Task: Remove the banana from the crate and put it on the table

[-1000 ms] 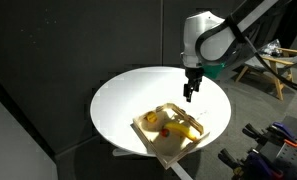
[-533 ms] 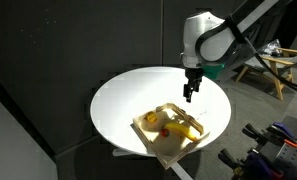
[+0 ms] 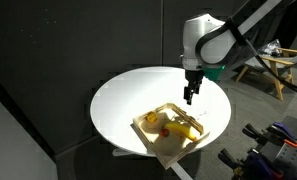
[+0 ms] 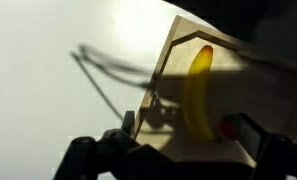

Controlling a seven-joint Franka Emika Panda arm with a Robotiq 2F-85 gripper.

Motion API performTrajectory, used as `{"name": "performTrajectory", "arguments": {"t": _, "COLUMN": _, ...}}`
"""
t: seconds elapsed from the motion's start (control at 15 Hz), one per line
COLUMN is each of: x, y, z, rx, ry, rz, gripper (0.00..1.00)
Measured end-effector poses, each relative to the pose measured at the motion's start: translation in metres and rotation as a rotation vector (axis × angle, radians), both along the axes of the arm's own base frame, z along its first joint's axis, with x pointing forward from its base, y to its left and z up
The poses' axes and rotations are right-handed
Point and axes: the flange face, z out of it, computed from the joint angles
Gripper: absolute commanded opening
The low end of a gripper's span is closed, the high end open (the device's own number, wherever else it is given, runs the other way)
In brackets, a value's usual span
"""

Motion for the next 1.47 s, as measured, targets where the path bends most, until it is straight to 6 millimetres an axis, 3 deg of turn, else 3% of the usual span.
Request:
{"name": "performTrajectory", "arguments": {"t": 0.47, "x": -0.011, "y": 0.020, "z": -0.030, "rx": 0.017, "ry": 0.004, "rz": 0.060, "gripper": 1.00}}
{"name": "performTrajectory", "arguments": {"t": 0.87, "x": -0.014, "y": 0.022, "z": -0.057, "rx": 0.032, "ry": 0.017, "rz": 0.105, "gripper": 1.00}}
{"name": "performTrajectory", "arguments": {"t": 1.47, "x": -0.013, "y": 0.033, "z": -0.079, "rx": 0.058, "ry": -0.004, "rz": 0.178, "gripper": 1.00}}
